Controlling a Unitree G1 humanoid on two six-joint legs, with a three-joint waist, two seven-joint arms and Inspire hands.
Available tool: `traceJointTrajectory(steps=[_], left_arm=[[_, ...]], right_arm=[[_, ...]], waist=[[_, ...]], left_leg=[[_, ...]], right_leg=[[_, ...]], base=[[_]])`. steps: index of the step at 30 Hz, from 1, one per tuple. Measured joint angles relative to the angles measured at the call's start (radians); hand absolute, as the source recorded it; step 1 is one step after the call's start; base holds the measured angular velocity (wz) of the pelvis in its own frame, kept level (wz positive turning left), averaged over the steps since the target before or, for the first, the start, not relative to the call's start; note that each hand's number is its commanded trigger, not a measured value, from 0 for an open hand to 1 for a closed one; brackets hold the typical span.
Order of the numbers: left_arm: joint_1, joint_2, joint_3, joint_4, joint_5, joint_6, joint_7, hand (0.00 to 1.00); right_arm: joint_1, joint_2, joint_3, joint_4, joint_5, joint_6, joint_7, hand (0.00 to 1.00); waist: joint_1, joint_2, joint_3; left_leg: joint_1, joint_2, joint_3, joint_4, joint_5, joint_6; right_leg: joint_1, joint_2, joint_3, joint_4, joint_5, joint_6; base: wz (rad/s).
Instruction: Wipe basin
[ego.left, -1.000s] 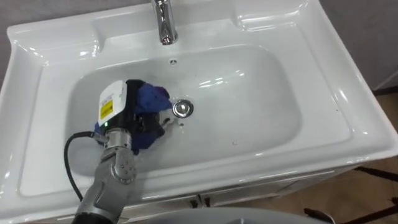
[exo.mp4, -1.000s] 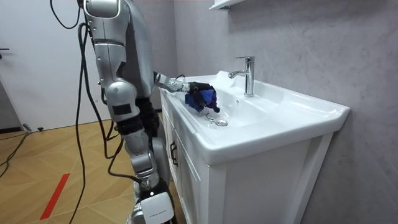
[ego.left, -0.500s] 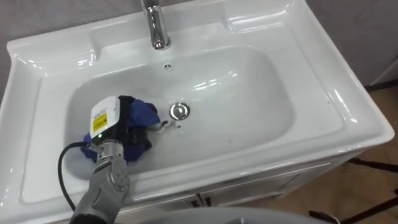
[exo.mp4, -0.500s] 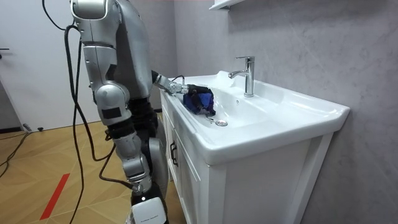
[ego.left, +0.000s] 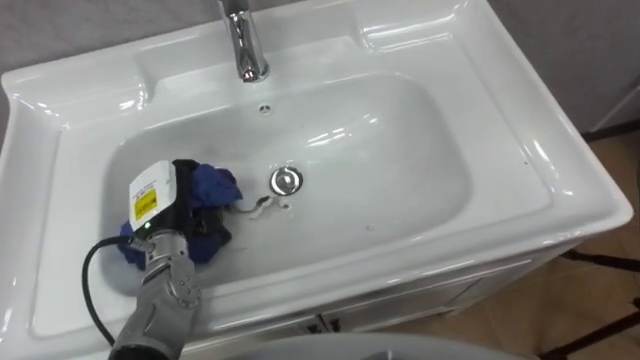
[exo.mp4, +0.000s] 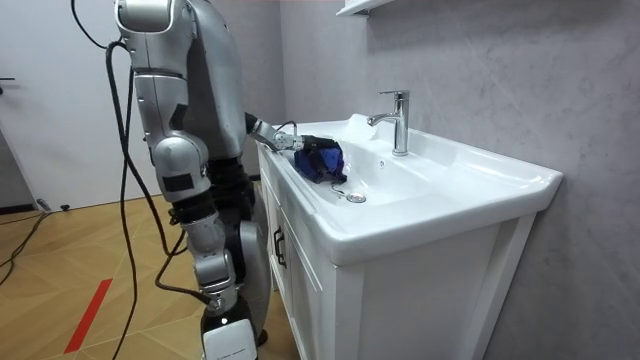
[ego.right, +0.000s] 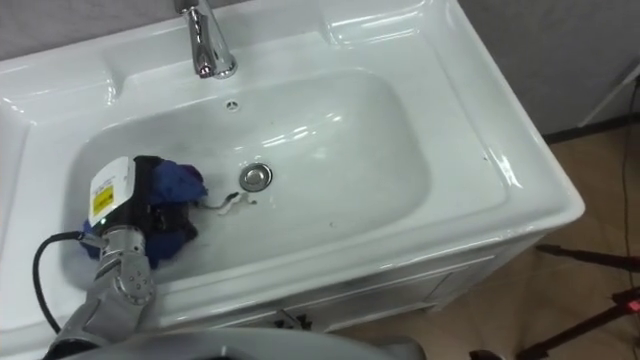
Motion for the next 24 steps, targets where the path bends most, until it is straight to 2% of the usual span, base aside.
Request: traceJointTrajectory(steps=[4, 9, 12, 21, 24], left_arm=[[-0.027, -0.002, 0.011, 0.053, -0.111, -0.011, -0.045, 1.0], [-0.044, -0.008, 0.023, 0.076, -0.189, -0.017, -0.088, 1.0], [-0.048, -0.01, 0.026, 0.076, -0.213, -0.017, -0.108, 1.0], [-0.056, -0.047, 0.025, 0.068, -0.259, -0.017, -0.159, 1.0], [-0.06, -0.046, 0.022, 0.068, -0.289, -0.02, -0.184, 1.0]], right_arm=[[0.02, 0.002, 0.0, -0.016, -0.053, 0.003, 0.001, 0.0], [0.034, 0.008, 0.001, -0.035, -0.066, 0.024, 0.0, 0.0], [0.034, 0.017, -0.002, -0.035, -0.063, 0.044, 0.0, 0.0], [0.032, 0.026, -0.01, -0.044, -0.058, 0.042, -0.012, 0.0], [0.033, 0.03, -0.011, -0.053, -0.057, 0.038, -0.029, 0.0]], waist=[[0.0, 0.0, 0.0002], [0.001, -0.003, 0.0001], [0.001, -0.006, -0.0011], [0.006, -0.006, -0.0012], [0.0, -0.005, -0.0014]], left_leg=[[0.014, 0.0, 0.006, -0.001, 0.0, 0.0], [0.025, 0.0, 0.018, -0.007, 0.0, 0.0], [0.025, 0.0, 0.022, -0.008, 0.0, 0.0], [0.024, 0.0, 0.024, -0.007, 0.0, 0.0], [0.024, 0.0, 0.024, -0.006, 0.0, 0.0]], right_leg=[[0.01, 0.0, 0.004, 0.002, 0.0, 0.0], [0.012, 0.0, 0.017, 0.005, -0.001, 0.002], [0.012, 0.0, 0.022, 0.005, -0.001, 0.002], [0.008, 0.001, 0.029, 0.0, -0.001, 0.002], [0.008, 0.001, 0.029, 0.0, -0.001, 0.002]], base=[[-0.03], [-0.09], [-0.05], [0.0], [0.0]])
